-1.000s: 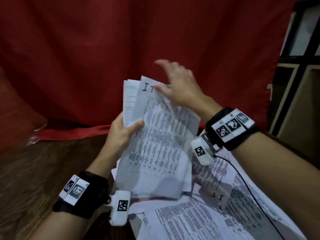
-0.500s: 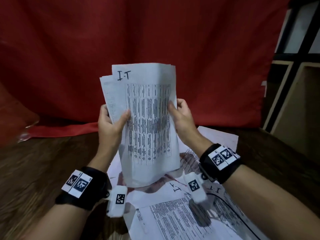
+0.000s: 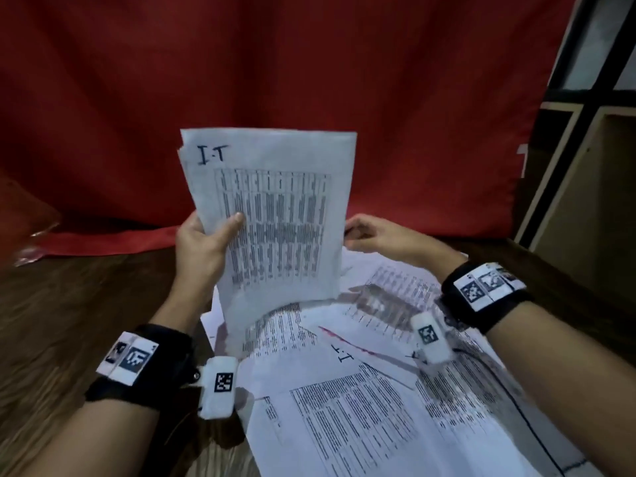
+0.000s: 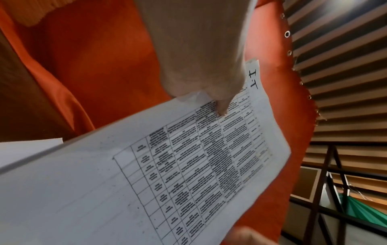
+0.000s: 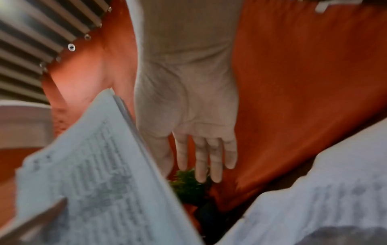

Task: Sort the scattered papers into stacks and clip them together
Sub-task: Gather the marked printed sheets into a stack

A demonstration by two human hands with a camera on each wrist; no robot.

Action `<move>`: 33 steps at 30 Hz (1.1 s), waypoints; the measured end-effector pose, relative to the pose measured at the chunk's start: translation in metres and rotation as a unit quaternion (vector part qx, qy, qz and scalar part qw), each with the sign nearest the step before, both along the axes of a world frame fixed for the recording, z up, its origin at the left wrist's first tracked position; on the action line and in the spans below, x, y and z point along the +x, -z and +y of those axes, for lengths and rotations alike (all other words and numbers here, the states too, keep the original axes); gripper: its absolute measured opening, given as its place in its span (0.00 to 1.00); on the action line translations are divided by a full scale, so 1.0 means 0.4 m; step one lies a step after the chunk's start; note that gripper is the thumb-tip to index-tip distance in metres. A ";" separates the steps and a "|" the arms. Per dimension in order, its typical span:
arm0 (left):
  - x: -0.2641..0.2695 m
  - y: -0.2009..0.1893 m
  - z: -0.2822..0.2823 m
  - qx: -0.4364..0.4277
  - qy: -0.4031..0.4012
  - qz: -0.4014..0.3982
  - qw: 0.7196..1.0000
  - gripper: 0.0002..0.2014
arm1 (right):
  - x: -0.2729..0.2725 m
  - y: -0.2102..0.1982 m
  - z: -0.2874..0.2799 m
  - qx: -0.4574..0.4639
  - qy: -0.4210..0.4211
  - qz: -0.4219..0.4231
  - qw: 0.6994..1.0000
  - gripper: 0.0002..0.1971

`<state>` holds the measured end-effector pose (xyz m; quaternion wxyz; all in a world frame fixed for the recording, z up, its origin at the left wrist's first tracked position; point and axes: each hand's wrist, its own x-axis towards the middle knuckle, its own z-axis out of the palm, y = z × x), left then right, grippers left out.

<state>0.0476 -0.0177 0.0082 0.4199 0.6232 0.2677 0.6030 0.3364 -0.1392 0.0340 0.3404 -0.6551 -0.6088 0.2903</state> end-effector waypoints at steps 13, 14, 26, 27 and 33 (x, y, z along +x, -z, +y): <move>-0.005 -0.026 0.043 -0.009 -0.006 -0.020 1.000 0.09 | -0.022 0.117 0.048 -0.169 -0.161 -0.464 0.854 0.21; -0.001 -0.027 0.043 -0.005 -0.006 -0.016 1.000 0.10 | -0.040 0.126 0.066 -0.177 -0.177 -0.475 0.844 0.25; -0.023 -0.012 0.054 -0.013 -0.010 -0.002 1.000 0.09 | -0.047 0.149 0.124 -0.214 -0.174 -0.482 0.832 0.24; -0.024 -0.011 0.055 -0.015 -0.011 0.002 1.000 0.09 | -0.042 0.147 0.119 -0.205 -0.176 -0.465 0.843 0.18; -0.029 -0.013 0.058 -0.020 -0.020 -0.007 1.000 0.19 | 0.036 0.080 0.081 -0.134 -0.125 -0.355 0.917 0.07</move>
